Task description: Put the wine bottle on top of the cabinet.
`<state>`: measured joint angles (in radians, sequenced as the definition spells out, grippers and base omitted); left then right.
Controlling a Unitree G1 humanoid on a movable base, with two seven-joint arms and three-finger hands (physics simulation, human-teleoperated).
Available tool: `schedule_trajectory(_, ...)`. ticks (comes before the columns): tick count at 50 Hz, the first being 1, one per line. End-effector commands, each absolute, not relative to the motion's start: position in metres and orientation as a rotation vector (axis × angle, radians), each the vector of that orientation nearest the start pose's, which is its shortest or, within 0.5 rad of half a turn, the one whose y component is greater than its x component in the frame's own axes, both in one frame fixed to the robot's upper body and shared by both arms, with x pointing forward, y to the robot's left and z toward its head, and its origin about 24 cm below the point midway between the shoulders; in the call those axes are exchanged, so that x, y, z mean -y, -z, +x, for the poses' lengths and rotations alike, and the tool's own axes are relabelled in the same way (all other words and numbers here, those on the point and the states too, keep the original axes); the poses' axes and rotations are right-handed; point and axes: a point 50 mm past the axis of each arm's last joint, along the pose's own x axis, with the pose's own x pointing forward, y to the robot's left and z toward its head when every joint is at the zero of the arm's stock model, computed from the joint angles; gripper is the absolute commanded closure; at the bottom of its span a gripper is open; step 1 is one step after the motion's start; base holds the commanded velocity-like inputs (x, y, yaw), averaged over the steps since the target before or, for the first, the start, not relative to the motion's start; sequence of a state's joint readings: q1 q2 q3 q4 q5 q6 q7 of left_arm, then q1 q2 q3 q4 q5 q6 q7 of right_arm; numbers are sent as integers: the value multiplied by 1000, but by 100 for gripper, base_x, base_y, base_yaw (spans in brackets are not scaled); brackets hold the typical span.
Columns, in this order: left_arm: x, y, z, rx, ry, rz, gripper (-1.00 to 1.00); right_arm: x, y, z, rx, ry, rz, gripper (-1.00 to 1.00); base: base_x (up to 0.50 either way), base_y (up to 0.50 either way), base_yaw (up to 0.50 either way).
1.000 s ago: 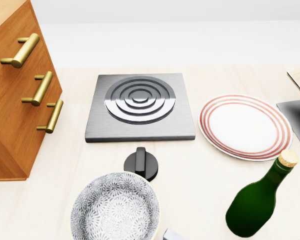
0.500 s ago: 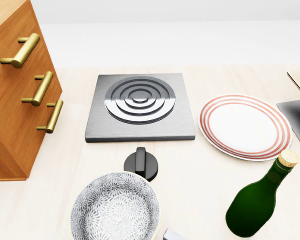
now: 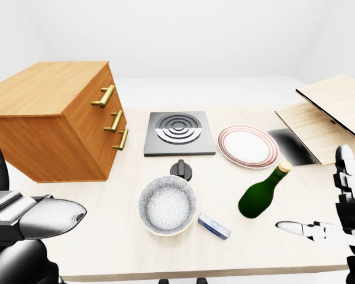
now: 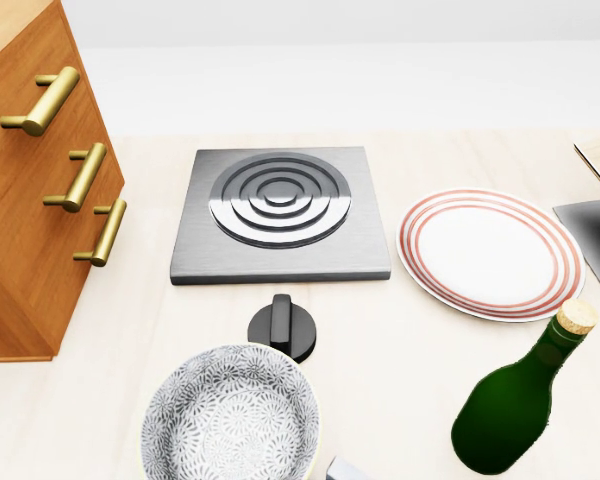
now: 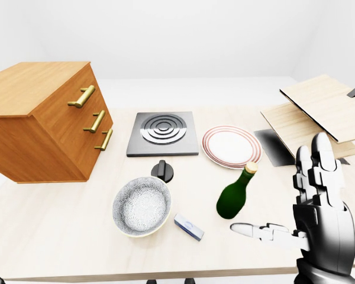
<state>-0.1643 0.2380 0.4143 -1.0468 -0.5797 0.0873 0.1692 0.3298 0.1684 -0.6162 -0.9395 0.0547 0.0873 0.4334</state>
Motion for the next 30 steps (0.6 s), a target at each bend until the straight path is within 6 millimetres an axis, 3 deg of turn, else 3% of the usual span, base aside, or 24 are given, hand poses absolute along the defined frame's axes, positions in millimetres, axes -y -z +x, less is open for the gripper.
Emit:
schedule_trajectory(1,-200,-278,141,1136,-29,-197,-100,239,-155,130,363,252,-240,-100,0,0,0)
schedule_trajectory(30,-202,-279,140,1151,-39,-183,-100,246,-122,147,240,256,-146,-100,0,0,0)
